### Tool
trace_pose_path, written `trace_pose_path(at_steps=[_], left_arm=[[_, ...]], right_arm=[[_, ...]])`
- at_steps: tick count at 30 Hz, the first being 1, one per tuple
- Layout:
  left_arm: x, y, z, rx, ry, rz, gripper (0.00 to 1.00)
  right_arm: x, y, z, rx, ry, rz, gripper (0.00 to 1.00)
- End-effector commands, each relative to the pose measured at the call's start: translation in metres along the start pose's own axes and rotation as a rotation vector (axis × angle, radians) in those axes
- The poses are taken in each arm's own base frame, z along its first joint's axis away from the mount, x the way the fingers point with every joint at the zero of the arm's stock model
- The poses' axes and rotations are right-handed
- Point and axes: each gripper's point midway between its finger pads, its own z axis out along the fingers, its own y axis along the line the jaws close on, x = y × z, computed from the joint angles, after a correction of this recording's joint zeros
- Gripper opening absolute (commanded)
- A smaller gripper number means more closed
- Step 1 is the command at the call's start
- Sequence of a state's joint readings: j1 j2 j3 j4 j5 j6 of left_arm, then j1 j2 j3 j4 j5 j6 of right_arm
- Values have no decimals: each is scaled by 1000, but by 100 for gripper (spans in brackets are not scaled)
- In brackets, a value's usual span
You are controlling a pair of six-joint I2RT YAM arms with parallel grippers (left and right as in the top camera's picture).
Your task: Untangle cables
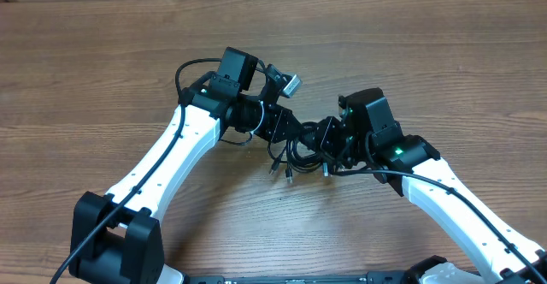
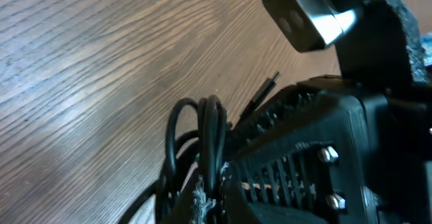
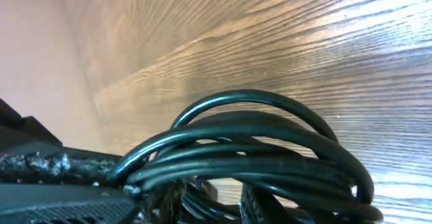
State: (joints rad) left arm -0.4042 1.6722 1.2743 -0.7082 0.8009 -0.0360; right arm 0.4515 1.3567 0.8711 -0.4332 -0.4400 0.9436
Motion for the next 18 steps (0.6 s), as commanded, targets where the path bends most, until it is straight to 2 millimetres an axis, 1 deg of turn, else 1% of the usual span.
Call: trace_pose_path(at_steps=[1, 3, 6, 12, 15, 18], left_arm=[[2, -19, -2, 103, 10, -30, 4], [3, -23, -2, 128, 14, -34, 4], [3, -34, -4, 192, 16, -32, 4], [3, -55, -10, 317, 18, -27, 4], [3, -62, -12, 357, 20, -29, 4], [3, -67, -15, 392, 22, -29, 4]], right_arm=[[-12, 8, -3, -22, -52, 73, 27], [-13, 9, -3, -22, -58, 97, 24], [-15, 7, -3, -17, -70, 153, 24], [-22, 3, -4, -4, -114, 305, 25], [-28, 2, -5, -2, -146, 364, 25], [-35, 6, -6, -22, -178, 365, 25]])
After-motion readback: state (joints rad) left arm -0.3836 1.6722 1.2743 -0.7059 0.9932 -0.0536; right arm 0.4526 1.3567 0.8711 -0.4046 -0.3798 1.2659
